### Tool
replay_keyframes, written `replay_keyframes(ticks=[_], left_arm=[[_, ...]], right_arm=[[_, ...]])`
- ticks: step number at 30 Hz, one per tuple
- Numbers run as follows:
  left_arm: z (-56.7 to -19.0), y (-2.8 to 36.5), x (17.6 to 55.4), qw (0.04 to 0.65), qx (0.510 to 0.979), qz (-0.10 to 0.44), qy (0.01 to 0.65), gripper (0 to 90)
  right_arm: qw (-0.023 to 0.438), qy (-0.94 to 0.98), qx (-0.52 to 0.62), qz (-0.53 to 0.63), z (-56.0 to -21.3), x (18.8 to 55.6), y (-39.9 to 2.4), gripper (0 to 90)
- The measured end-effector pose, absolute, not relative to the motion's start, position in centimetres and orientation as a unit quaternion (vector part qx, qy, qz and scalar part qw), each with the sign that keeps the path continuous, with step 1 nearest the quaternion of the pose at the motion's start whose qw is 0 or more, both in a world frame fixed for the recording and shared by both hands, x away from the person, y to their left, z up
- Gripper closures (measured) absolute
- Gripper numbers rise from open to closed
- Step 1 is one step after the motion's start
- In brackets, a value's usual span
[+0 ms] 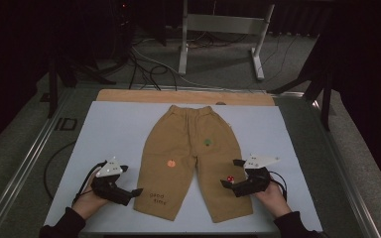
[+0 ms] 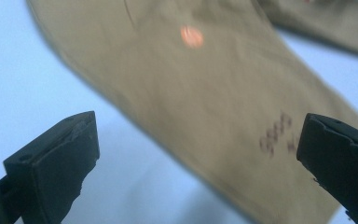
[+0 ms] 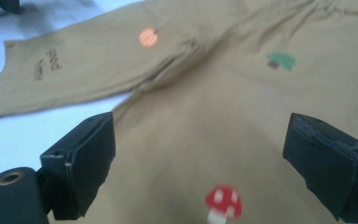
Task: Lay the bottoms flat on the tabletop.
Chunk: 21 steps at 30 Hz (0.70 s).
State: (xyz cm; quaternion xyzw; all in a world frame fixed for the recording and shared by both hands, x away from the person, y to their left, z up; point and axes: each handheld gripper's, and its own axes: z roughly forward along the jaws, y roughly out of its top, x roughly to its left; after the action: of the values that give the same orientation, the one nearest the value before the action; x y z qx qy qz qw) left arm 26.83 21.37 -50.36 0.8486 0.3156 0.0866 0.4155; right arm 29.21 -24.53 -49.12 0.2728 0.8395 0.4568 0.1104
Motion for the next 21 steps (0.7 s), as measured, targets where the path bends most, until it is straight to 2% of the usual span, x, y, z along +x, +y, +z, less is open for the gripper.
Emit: replay_keyframes(ticks=[10, 21], left_arm=[[-50.0, 22.8, 23.8, 0.417, 0.847, 0.093, 0.316, 0.4], [-50.1, 24.1, 22.4, 0.423, 0.843, 0.098, 0.318, 0.4]], right_arm=[[0.112, 0.840, 0.295, 0.441, -50.1, 25.0, -28.0, 9.5], [0.143, 0.831, 0.314, 0.437, -50.2, 23.8, -29.8, 10.1]])
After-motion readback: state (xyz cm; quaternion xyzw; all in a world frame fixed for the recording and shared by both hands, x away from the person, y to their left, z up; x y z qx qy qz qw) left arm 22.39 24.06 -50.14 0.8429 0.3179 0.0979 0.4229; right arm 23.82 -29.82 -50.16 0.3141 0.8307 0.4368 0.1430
